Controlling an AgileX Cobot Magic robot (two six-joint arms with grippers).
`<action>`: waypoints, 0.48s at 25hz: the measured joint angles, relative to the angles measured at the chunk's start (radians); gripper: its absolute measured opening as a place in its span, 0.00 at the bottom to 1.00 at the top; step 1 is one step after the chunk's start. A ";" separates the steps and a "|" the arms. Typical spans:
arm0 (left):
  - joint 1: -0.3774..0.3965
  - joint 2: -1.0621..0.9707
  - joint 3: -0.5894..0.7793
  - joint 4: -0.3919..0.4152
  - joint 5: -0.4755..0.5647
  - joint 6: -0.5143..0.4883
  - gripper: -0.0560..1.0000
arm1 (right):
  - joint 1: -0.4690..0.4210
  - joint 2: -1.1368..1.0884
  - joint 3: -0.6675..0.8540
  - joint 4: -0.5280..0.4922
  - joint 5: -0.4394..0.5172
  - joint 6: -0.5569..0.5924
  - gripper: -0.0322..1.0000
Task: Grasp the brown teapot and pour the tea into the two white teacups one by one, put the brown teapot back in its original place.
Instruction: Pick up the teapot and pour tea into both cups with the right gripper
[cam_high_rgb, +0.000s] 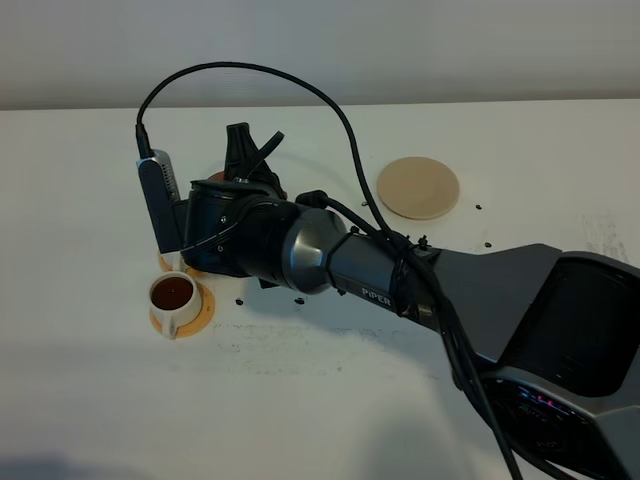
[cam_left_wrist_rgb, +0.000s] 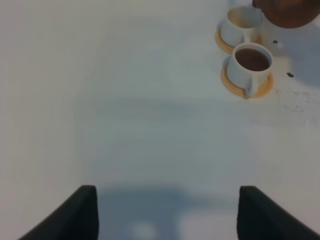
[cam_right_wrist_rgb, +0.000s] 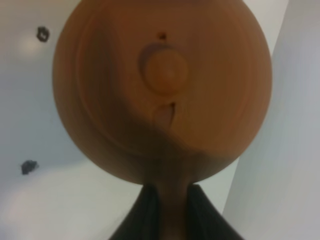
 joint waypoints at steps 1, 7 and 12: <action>0.000 0.000 0.000 0.000 0.000 0.000 0.58 | 0.000 0.000 0.000 -0.006 0.000 -0.004 0.13; 0.000 0.000 0.000 0.000 0.000 0.000 0.58 | 0.000 0.000 0.000 -0.038 -0.003 -0.037 0.13; 0.000 0.000 0.000 0.000 0.000 0.000 0.58 | 0.000 0.000 0.000 -0.050 -0.010 -0.044 0.13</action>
